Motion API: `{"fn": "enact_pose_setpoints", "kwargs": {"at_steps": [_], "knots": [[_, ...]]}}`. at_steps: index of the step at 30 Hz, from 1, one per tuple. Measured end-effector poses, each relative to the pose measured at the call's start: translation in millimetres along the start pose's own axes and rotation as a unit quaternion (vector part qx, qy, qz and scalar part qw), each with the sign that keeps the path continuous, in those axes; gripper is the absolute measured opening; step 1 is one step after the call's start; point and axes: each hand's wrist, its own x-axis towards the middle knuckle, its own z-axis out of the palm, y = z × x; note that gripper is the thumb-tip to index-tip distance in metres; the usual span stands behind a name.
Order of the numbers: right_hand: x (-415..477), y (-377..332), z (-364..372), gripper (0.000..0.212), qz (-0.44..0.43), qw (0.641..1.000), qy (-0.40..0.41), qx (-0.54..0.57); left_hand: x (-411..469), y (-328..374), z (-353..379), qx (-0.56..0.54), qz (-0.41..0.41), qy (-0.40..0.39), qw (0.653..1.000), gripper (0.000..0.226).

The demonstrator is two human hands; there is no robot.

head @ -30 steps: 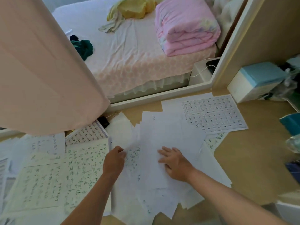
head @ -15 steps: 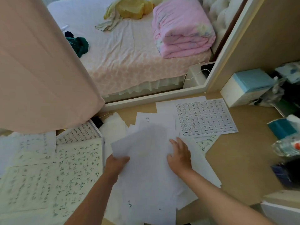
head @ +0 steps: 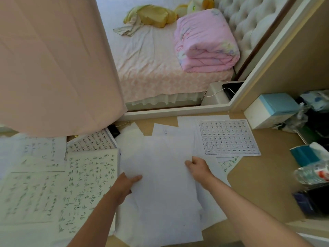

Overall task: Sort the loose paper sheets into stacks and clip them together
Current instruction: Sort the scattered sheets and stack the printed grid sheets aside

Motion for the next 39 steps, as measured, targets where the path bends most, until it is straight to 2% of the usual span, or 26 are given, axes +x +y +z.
{"fn": "enact_pose_setpoints", "kwargs": {"at_steps": [1, 3, 5, 8, 9, 11, 13, 14, 15, 17, 20, 23, 25, 28, 31, 33, 37, 39], "knots": [[-1.6, -1.5, 3.1, 0.008, -0.004, 0.999, -0.044, -0.010, -1.2, -0.9, 0.8, 0.000, -0.002, -0.006, 1.000, 0.038], [-4.4, -2.4, 11.2, 0.020, -0.003, 0.994, -0.111, 0.009, -2.7, -5.3, 2.2, 0.014, -0.006, -0.009, 1.000, 0.040], [-15.0, -14.0, 19.0, 0.026, 0.008, 0.992, -0.123, 0.036, -2.8, -9.7, 2.2, 0.018, -0.011, -0.005, 1.000, 0.042], [-23.1, -23.1, 28.5, 0.022, 0.024, 0.990, -0.073, 0.119, -0.9, -10.9, 0.4, 0.020, -0.005, -0.022, 1.000, 0.059], [-22.1, -21.8, 29.6, 0.020, 0.021, 0.987, -0.045, 0.154, 0.3, -8.6, 0.6, 0.019, 0.002, -0.030, 0.999, 0.058], [-18.3, -15.9, 26.7, 0.015, 0.026, 0.977, -0.018, 0.211, 2.5, 0.8, 1.6, -0.008, 0.018, -0.042, 0.999, 0.040], [-15.9, -9.4, 19.6, 0.033, 0.042, 0.972, -0.041, 0.227, 9.2, 10.9, 3.6, -0.041, 0.025, -0.040, 0.998, 0.035], [-17.2, -8.9, 15.9, 0.033, 0.042, 0.975, -0.058, 0.210, 12.8, 17.1, 5.8, -0.045, 0.033, -0.033, 0.998, 0.036], [-16.1, -6.3, 12.6, 0.024, 0.033, 0.983, -0.072, 0.163, 17.2, 22.9, 8.8, -0.048, 0.041, -0.022, 0.998, 0.035], [-14.6, -6.4, 8.9, 0.011, 0.022, 0.996, -0.060, 0.059, 25.2, 34.4, 19.8, -0.024, 0.060, -0.014, 0.998, 0.033], [0.7, -6.1, 2.0, 0.012, 0.050, 0.997, 0.051, 0.040, 39.1, 46.7, 41.8, 0.113, 0.115, 0.033, 0.986, 0.045], [25.3, -1.8, -11.0, 0.008, 0.087, 0.983, 0.162, 0.005, 53.1, 48.7, 51.4, 0.317, 0.147, 0.157, 0.924, 0.063], [39.6, 3.5, -12.4, 0.019, 0.115, 0.977, 0.176, -0.040, 55.0, 47.5, 52.8, 0.365, 0.114, 0.174, 0.908, 0.072], [50.5, 3.9, -2.4, 0.035, 0.143, 0.971, 0.165, -0.096, 56.1, 42.0, 56.9, 0.390, 0.092, 0.145, 0.905, 0.078], [51.7, -7.5, 9.4, 0.061, 0.155, 0.975, 0.162, 0.013, 61.1, 42.0, 56.6, 0.336, 0.062, 0.135, 0.930, 0.069], [51.8, -10.5, 14.8, 0.064, 0.169, 0.976, 0.134, 0.043, 61.5, 46.4, 53.0, 0.279, 0.034, 0.109, 0.953, 0.052], [51.5, -4.2, 20.9, 0.025, 0.152, 0.983, 0.088, 0.051, 55.8, 49.9, 44.7, 0.250, 0.049, 0.055, 0.965, 0.012], [48.3, -3.6, 19.9, 0.013, 0.127, 0.985, 0.100, 0.055, 52.1, 48.0, 39.2, 0.220, 0.047, 0.056, 0.973, 0.018]]}}
